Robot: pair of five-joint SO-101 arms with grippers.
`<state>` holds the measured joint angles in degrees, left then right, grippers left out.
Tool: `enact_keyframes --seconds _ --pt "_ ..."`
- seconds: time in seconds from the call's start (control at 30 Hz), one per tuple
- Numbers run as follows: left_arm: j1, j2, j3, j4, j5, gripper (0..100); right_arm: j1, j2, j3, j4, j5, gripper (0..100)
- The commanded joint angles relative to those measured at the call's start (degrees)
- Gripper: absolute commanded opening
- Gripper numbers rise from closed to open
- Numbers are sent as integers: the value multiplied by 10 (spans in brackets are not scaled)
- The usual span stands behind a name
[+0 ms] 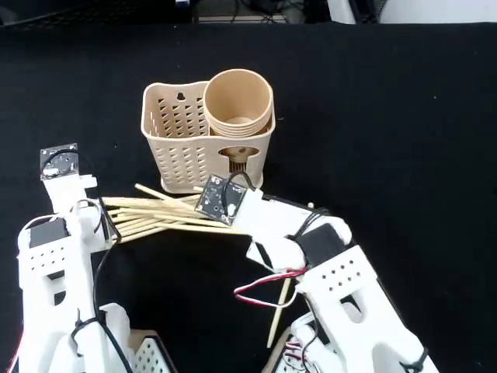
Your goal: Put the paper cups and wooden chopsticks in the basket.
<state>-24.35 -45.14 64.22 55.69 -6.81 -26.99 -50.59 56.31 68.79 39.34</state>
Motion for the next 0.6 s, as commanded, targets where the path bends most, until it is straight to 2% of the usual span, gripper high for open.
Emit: enact_keyframes --seconds 0.0,0.17,0.33,0.57 --pt "-4 -11 -16 -10 7 152 0 13 2 4 37 12" --pt "-4 -11 -16 -10 7 152 0 31 41 -3 78 12" --pt "-4 -11 -18 -10 7 152 0 34 42 -22 76 18" --pt "-4 -11 -18 -10 7 152 0 34 42 -23 76 189"
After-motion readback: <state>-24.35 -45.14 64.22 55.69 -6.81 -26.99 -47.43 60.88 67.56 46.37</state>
